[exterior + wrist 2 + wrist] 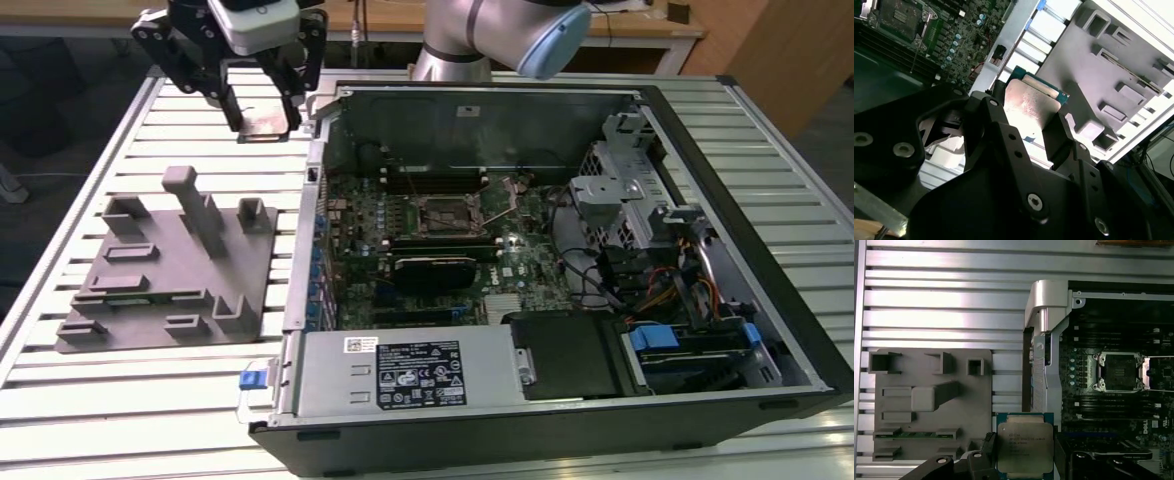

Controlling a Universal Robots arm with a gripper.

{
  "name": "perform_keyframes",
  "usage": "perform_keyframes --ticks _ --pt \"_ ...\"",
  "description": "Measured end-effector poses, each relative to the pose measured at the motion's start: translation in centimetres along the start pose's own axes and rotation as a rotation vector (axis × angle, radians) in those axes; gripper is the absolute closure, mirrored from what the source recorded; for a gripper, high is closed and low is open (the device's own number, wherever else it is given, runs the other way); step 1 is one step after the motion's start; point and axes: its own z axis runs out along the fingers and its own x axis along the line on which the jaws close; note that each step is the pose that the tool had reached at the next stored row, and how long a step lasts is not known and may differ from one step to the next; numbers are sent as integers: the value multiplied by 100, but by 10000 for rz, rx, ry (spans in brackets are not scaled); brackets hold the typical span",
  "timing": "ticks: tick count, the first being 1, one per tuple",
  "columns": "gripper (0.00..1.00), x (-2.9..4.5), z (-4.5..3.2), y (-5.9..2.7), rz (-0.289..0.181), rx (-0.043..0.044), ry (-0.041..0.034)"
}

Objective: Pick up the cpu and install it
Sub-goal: 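Pick up the cpu and move it towards the insertion slot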

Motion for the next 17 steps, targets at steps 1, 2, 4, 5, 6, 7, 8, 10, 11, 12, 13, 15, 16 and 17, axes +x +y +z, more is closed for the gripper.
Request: perform_keyframes --ticks 1,2,4,5,6,7,8,10,11,12,13,15,16,17 --pt "46 -13 0 0 0 0 0" --pt "46 -25 0 0 0 0 1" --pt "46 -48 1 0 0 0 0" --pt "46 -63 1 0 0 1 1" --pt "46 -77 1 0 0 1 0" --pt "46 -92 2 0 0 0 0" --pt "46 -106 2 0 0 0 0" --pt "46 -135 3 0 0 1 1" --pt "46 -149 3 0 0 1 0" --pt "46 -162 3 -1 0 0 0" --pt "46 -175 4 -1 0 1 1" --pt "46 -201 4 -1 0 1 0" --pt "46 -215 5 -1 0 0 0" --pt "46 -229 5 -1 -1 0 1"
